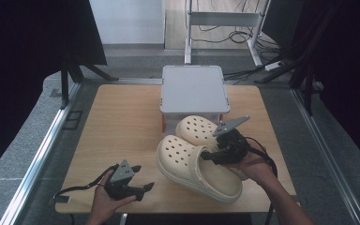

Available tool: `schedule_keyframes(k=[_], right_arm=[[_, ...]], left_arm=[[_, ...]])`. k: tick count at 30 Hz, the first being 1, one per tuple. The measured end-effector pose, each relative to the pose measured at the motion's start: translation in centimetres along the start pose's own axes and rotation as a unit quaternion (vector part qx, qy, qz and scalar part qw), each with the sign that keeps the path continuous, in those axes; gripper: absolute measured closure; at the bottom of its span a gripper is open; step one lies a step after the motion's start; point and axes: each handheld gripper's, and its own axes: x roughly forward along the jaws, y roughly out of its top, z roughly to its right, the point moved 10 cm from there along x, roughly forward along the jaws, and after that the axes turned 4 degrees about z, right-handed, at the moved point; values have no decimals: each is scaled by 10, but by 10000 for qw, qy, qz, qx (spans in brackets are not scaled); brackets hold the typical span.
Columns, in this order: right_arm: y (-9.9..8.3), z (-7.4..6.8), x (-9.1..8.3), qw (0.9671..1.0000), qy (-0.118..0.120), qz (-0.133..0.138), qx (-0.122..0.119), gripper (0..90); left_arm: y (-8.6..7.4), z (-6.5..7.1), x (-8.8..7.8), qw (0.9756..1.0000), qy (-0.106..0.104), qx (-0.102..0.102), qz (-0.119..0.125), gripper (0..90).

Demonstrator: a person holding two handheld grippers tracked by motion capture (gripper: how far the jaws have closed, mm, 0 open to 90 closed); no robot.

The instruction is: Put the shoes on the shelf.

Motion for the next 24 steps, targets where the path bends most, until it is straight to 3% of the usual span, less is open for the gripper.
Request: schedule_keyframes(k=[24], right_arm=[[39, 13, -18, 9997, -112, 207, -49, 658]], left_arm=[[-1, 0, 1, 10000, -7, 10, -16, 225]])
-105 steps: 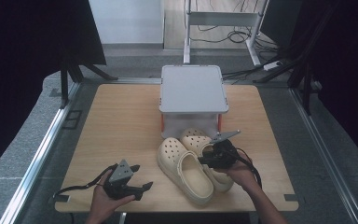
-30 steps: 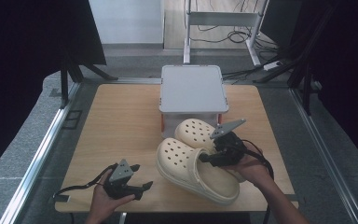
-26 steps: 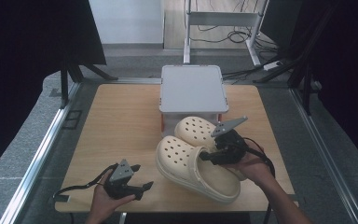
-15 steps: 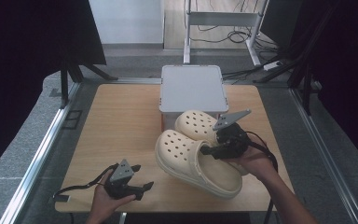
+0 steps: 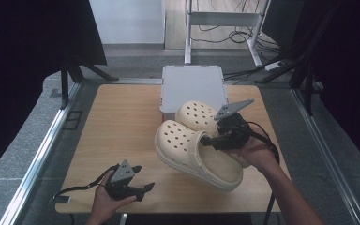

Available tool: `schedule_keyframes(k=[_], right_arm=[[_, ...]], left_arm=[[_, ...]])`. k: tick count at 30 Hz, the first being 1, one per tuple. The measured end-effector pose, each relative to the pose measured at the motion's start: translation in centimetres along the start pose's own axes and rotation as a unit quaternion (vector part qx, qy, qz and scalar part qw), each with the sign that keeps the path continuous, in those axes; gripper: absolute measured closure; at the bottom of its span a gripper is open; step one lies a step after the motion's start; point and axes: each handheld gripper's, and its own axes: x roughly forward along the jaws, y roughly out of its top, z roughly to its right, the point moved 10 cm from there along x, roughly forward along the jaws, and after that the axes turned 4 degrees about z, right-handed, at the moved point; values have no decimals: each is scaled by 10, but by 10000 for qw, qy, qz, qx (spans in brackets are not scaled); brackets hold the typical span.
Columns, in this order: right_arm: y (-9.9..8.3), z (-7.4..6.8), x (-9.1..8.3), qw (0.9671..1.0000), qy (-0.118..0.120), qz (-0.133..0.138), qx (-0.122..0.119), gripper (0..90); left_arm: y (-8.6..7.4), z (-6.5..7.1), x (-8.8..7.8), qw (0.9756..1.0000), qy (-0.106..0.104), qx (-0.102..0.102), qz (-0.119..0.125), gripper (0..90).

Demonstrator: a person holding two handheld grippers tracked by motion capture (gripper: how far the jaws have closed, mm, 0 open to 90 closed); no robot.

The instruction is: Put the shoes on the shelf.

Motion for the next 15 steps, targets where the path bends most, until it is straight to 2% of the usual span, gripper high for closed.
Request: schedule_keyframes(k=[15], right_arm=[[20, 15, -2, 10000, 23, 92, 24, 658]], left_arm=[[0, 0, 0, 10000, -1, 9, -20, 225]])
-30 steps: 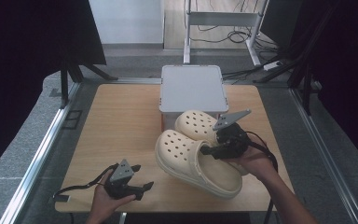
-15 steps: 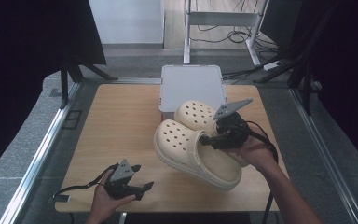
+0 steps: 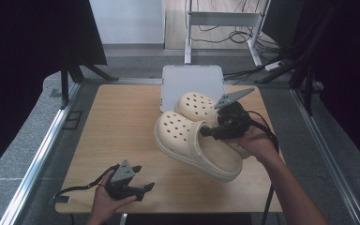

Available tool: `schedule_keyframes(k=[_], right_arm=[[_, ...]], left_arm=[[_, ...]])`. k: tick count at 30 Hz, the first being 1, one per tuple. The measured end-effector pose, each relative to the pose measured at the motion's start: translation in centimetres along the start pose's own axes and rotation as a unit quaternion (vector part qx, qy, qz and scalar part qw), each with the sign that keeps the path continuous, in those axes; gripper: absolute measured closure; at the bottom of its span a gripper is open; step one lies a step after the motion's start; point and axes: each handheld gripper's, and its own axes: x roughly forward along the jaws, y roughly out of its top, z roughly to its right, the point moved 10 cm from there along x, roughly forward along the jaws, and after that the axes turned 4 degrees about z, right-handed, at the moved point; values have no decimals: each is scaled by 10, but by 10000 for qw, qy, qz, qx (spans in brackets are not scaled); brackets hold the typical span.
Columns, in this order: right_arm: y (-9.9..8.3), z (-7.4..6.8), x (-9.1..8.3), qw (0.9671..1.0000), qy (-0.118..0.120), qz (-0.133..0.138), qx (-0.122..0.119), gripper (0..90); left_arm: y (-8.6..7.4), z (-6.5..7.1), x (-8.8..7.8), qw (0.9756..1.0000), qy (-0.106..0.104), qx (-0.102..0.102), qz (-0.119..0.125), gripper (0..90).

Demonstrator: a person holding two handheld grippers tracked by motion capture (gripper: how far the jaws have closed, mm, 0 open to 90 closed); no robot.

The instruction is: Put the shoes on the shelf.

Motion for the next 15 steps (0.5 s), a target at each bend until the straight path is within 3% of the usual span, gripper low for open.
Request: schedule_keyframes(k=[15], right_arm=[[22, 13, 2, 10000, -39, 71, 1, 659]], left_arm=[[0, 0, 0, 10000, -5, 8, -6, 225]])
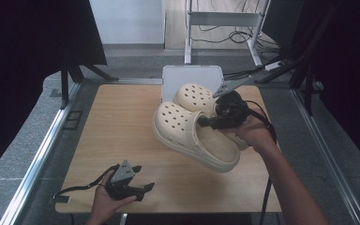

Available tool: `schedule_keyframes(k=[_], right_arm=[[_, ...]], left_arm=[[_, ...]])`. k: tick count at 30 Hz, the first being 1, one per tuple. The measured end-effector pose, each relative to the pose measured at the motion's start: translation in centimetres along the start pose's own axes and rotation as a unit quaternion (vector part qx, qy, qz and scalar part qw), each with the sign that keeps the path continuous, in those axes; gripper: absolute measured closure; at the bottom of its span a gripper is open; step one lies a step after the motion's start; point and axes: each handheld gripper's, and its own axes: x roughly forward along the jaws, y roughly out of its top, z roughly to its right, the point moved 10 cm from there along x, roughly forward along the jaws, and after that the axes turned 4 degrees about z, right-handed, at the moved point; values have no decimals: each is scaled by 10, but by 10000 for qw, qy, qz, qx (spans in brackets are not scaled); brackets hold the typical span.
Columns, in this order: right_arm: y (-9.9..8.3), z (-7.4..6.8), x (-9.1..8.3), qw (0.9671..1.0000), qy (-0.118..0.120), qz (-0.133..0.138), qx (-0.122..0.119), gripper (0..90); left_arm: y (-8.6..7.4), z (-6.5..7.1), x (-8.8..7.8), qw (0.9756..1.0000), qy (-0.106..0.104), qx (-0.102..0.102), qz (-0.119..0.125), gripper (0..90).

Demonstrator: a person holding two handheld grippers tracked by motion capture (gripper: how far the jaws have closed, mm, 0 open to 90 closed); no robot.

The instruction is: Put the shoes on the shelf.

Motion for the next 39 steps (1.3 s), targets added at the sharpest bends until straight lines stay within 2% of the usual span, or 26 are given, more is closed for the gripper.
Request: schedule_keyframes(k=[4, 22, 27, 34, 39], right_arm=[[6, 5, 4, 10000, -27, -37, -1, 659], [29, 60, 30, 9990, -333, -126, 263, 659], [38, 79, 40, 9980, -471, -145, 399, 660], [49, 97, 57, 9955, -678, -185, 636, 659], [55, 108, 69, 9936, -742, -199, 823, 659]], left_arm=[[0, 0, 0, 10000, -5, -2, 7, 225], [0, 0, 1, 10000, -14, 13, 6, 226], [-1, 1, 3, 10000, -21, 17, -18, 226], [-1, 0, 2, 10000, -20, 30, -15, 226], [-1, 1, 1, 10000, -32, 26, 0, 226]])
